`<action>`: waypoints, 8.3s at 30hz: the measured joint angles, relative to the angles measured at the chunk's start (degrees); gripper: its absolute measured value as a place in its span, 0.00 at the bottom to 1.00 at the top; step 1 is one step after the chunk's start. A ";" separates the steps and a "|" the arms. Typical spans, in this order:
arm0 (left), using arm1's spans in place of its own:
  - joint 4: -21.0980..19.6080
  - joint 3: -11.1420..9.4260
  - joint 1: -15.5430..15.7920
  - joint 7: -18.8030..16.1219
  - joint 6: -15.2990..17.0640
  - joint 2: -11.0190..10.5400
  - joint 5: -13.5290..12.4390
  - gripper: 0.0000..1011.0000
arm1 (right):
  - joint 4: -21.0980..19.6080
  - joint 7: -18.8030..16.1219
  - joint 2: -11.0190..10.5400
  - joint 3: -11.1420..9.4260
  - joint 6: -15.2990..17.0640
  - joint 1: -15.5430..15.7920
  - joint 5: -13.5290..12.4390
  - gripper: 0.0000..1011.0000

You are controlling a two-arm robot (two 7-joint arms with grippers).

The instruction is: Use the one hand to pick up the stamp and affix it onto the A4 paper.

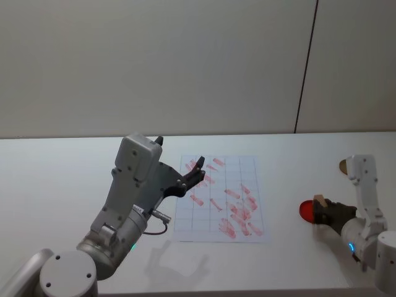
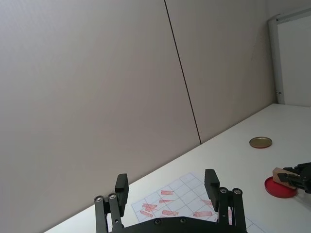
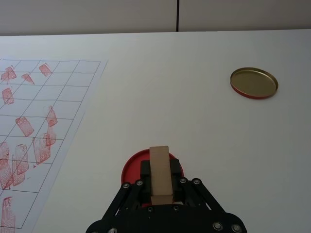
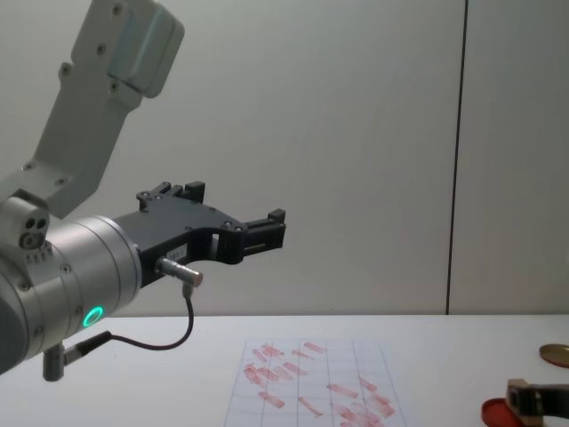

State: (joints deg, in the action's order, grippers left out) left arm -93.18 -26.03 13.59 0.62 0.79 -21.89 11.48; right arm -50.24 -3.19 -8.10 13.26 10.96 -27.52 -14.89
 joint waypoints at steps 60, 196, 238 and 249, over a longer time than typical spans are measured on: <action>0.00 0.00 0.00 0.00 0.00 0.00 0.00 0.98 | -15.75 -2.95 0.33 1.00 -0.30 2.07 3.37 0.22; 0.00 0.00 0.00 0.00 0.00 0.00 0.00 0.98 | -10.83 -0.89 6.45 4.59 0.15 -1.18 8.81 0.22; 0.00 0.00 0.00 0.00 0.00 0.00 0.00 0.98 | 7.32 1.37 4.27 -0.40 -0.94 -5.54 10.89 0.22; 0.00 0.00 0.00 0.00 0.00 0.00 0.00 0.98 | 6.09 1.71 4.08 -0.73 -0.02 -5.05 11.22 0.22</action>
State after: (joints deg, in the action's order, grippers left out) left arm -93.17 -26.02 13.59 0.63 0.79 -21.89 11.48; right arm -44.15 -1.48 -4.02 12.52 10.94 -32.57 -3.67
